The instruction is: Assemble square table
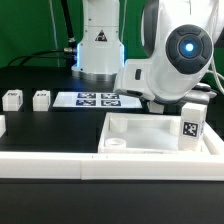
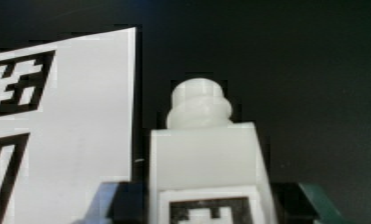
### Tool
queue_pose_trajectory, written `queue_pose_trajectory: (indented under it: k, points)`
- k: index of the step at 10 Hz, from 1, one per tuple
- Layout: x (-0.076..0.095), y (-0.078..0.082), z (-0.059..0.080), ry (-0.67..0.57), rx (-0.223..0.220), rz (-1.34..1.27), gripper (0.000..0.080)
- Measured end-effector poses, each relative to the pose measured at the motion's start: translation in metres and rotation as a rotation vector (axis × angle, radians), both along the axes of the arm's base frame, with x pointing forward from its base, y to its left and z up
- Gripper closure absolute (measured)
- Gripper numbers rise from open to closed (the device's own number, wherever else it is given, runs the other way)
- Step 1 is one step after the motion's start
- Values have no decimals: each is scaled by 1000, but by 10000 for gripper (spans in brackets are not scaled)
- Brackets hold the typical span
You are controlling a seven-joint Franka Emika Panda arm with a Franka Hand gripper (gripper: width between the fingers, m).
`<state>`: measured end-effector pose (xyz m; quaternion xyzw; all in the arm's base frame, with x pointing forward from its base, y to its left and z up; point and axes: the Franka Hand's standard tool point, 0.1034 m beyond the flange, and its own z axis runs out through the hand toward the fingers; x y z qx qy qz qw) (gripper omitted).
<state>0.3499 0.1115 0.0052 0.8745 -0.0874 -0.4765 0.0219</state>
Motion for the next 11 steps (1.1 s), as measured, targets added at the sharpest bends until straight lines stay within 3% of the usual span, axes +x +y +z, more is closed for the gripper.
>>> queue_pose_trajectory:
  k: [6, 8, 11]
  points:
    - [2, -3, 2, 5, 9, 7, 511]
    - [34, -27, 39, -49, 42, 32, 511]
    - [46, -45, 79, -165, 33, 16, 511]
